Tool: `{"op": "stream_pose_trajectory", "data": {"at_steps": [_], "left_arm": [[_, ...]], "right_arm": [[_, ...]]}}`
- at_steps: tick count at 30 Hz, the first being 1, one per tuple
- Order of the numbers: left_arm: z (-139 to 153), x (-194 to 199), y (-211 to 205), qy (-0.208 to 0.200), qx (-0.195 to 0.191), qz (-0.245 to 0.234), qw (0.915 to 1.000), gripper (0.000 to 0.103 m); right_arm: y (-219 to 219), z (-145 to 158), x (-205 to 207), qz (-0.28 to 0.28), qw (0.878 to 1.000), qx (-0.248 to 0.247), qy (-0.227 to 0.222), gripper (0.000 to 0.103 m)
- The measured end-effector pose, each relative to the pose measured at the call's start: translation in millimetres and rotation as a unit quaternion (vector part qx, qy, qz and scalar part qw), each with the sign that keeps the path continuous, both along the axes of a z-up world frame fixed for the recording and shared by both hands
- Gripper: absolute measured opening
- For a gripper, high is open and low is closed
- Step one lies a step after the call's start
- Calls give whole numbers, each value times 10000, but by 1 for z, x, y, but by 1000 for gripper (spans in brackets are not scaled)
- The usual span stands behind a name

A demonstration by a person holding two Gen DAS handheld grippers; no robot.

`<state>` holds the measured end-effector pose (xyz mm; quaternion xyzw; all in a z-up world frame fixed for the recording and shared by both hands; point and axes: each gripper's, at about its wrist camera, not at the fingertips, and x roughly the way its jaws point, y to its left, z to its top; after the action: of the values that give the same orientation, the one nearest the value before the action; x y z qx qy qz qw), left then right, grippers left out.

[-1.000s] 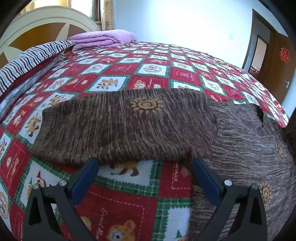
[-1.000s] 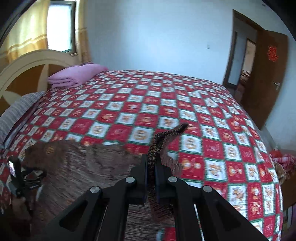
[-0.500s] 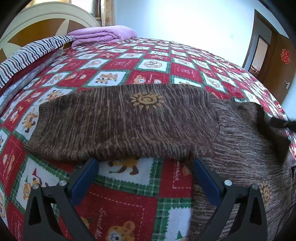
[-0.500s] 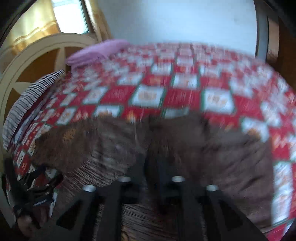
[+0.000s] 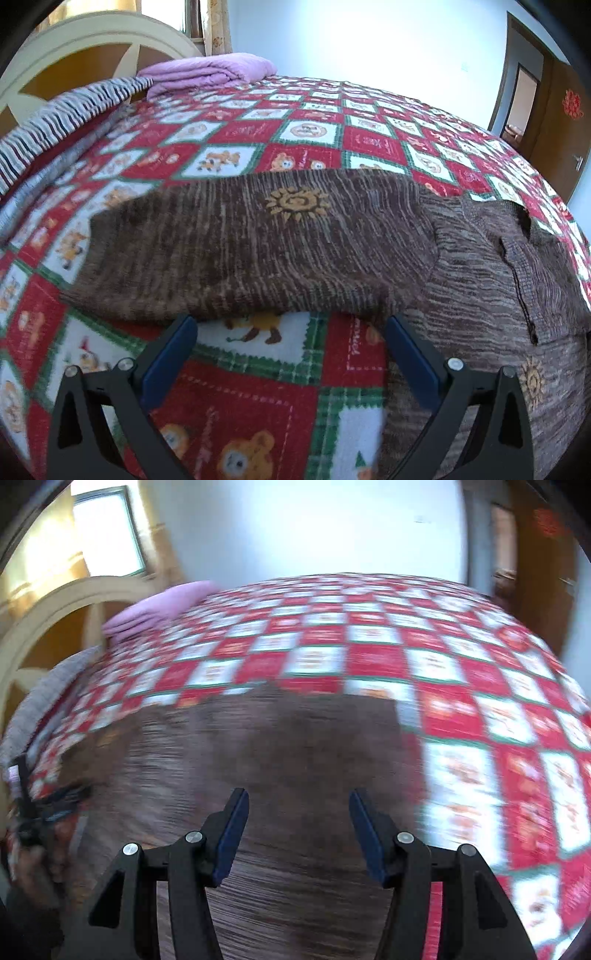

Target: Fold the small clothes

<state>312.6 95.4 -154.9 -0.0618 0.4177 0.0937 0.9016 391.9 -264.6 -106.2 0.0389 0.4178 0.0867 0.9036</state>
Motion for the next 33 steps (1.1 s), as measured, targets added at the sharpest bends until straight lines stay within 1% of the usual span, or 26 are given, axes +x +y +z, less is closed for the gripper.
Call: {"op": "stream_pose_trajectory", "data": {"at_steps": [1,3,6,7,9,10,11,12,13,14,18,20,21,22,24,26,28,30,32,33], "left_arm": [[7,-4,-6,-70,102,-88,9999,103],[26,-10,-21,-223,364,-320,9986,103],[50,-7,-52,-274,534,-784,9951,103],[55,-4,-60,-257,560,-864,9944,103],[60,2,-79,-216,599,-1041,9925,103],[60,5,-89,-176,616,-1149,9913,103],[59,8,-100,-108,607,-1253,9902,103],[56,15,-112,11,535,-1391,9888,103],[52,19,-121,96,484,-1480,9878,103],[49,23,-129,165,476,-1533,9869,103],[27,41,-168,469,754,-1644,9824,103],[20,50,-184,518,1003,-1676,9794,103],[18,54,-190,506,1050,-1680,9789,103],[17,59,-195,476,1023,-1711,9788,103],[17,67,-200,496,852,-1758,9795,103],[14,77,-204,542,712,-1737,9807,96],[10,88,-206,644,488,-1747,9813,83],[4,96,-208,776,250,-1789,9805,78],[0,99,-208,821,131,-1732,9814,79],[0,98,-206,774,63,-1656,9831,83]], "right_arm": [[-15,-3,-3,-133,9999,-42,22,58],[-34,-9,-4,-228,9995,-230,-6,58],[-47,-20,-2,-275,9982,-519,-108,57],[-51,-25,0,-322,9981,-510,-89,56],[-54,-38,4,-204,9993,-247,197,54],[-54,-46,3,-68,9991,-175,385,54],[-50,-54,0,22,9984,-289,489,54],[-48,-58,-8,55,9981,-492,360,54],[-48,-60,-15,88,9982,-543,255,54],[-51,-61,-19,84,9984,-506,220,54],[-70,-68,-34,-74,10000,-8,53,52],[-73,-68,-33,-111,9998,161,50,52],[-73,-69,-34,-105,9998,172,53,52],[-72,-69,-34,-95,9998,149,44,52],[-69,-69,-34,-90,9999,126,26,53],[-70,-69,-35,-90,9999,137,11,53],[-71,-69,-36,-89,9998,152,2,53],[-75,-67,-38,-101,9996,256,-49,53],[-86,-59,-44,-282,9982,488,-212,53],[-92,-53,-45,-426,9971,544,-312,53]]}}
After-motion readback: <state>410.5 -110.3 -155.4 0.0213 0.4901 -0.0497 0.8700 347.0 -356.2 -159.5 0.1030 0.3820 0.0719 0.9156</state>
